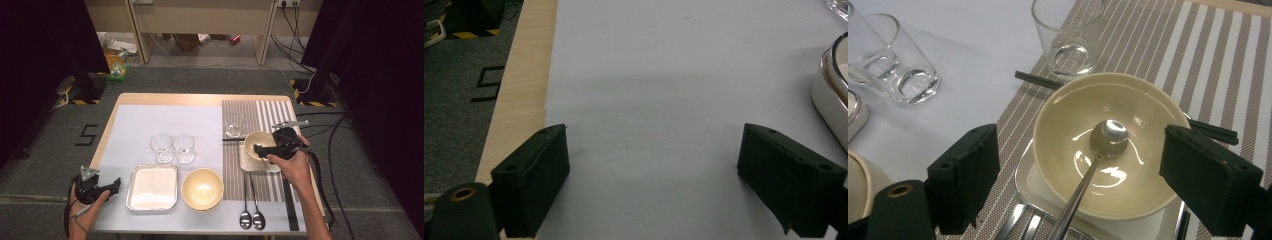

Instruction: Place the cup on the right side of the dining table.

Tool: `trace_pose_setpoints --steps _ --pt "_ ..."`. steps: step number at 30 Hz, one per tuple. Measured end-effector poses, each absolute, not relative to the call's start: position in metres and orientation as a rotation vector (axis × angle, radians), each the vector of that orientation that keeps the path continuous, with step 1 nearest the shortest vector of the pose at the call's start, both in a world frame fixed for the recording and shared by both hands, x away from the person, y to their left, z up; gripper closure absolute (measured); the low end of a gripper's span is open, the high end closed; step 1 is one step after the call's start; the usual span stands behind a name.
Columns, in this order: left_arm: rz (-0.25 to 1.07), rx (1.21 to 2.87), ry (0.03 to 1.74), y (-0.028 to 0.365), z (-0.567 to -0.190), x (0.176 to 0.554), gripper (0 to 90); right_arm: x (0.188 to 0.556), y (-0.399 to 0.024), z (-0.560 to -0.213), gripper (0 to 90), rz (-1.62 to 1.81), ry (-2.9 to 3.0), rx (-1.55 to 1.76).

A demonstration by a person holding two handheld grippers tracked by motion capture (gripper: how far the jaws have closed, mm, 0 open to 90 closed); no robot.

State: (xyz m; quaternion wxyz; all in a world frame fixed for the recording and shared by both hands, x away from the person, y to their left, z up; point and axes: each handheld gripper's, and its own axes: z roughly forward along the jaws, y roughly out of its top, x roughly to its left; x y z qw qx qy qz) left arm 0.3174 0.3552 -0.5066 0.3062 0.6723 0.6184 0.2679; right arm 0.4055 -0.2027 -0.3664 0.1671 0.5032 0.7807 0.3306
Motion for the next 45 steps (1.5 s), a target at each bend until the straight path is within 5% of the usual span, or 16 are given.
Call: trace_pose_setpoints --steps 45 --pt "0.711 1.774 1.637 0.355 -0.507 0.317 12.3 0.347 -0.215 -0.386 17.3 0.952 2.247 1.371"
